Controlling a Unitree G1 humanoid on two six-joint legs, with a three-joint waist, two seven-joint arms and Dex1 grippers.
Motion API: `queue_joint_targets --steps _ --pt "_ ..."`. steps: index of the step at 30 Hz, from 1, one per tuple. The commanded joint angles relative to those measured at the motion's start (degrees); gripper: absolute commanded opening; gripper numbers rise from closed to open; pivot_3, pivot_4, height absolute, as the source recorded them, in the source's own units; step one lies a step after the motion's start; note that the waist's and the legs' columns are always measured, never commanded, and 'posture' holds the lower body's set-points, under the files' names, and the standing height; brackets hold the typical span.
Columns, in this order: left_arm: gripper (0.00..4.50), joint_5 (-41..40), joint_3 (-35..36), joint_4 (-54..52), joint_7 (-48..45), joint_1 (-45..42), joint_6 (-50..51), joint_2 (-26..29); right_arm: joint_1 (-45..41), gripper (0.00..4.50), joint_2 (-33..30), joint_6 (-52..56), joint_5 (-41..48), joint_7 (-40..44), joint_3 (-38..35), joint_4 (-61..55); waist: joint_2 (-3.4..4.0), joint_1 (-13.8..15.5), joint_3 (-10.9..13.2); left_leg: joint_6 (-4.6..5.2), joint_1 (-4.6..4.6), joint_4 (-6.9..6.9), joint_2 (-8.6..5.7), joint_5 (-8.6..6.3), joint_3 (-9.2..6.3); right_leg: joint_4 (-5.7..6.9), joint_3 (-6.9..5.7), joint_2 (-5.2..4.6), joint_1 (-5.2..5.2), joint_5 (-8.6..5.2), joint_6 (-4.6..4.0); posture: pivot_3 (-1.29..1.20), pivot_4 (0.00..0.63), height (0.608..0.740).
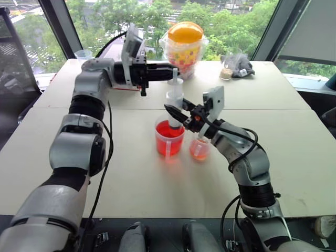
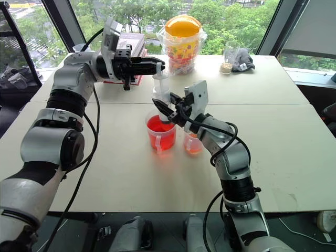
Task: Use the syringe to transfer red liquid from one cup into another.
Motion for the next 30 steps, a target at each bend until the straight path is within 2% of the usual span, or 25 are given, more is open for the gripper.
queue_joint_targets --steps 1,3,5,18,25,30 --pt "2.47 -1.58 1.21 -4.19 0.33 -0.47 1.26 0.19 -2.30 1.40 -0.02 0.35 1.12 0.78 0.98 -2.81 0.00 0.01 0.00 0.00 0.00 0.00 0.00 0.00 0.00 0.00 0.00 0.00 0.00 0.00 0.00 0.00 0.150 0.740" --pt "3.60 -0.13 0.40 -4.58 1.63 0.81 -0.44 0.15 -3.34 1.40 -0.29 0.53 1.34 0.58 0.24 -3.08 0.00 -0.01 0.00 0.00 0.00 0.00 0.00 0.00 0.00 0.01 0.00 0.00 0.00 0.00 0.00 0.00 0.150 0.740" --pt "4.44 0.85 -0.35 -5.11 2.04 2.22 -1.30 0.39 -4.39 1.40 -0.59 0.83 1.70 0.32 -0.64 -3.51 0.00 0.04 0.00 0.00 0.00 0.00 0.00 0.00 0.00 0.01 0.00 0.00 0.00 0.00 0.00 0.00 0.150 0.740" --pt "4.44 1.27 0.07 -11.18 4.12 11.16 1.98 8.92 -7.50 1.40 -0.38 4.62 5.83 -2.87 -5.61 -6.77 0.00 0.21 0.00 -0.03 0.04 0.00 0.06 0.02 0.00 0.10 -0.04 0.03 -0.02 0.00 0.00 0.00 0.150 0.740" --pt "4.44 0.69 -0.04 -12.21 5.02 11.21 1.93 7.98 -8.83 1.40 -1.50 8.59 10.18 -5.83 -8.37 -10.74 0.00 0.37 0.00 -0.02 0.00 0.04 0.00 0.01 0.01 0.05 -0.06 -0.07 0.03 0.00 0.00 0.00 0.150 0.740" --pt "4.44 0.74 -0.42 -10.67 4.97 8.90 0.58 4.70 -13.36 1.40 -6.99 16.78 21.33 -10.90 -19.90 -15.69 0.00 0.49 0.00 -0.02 -0.05 0.04 0.01 0.01 0.00 0.05 -0.07 -0.07 0.00 0.00 0.00 0.00 0.150 0.740"
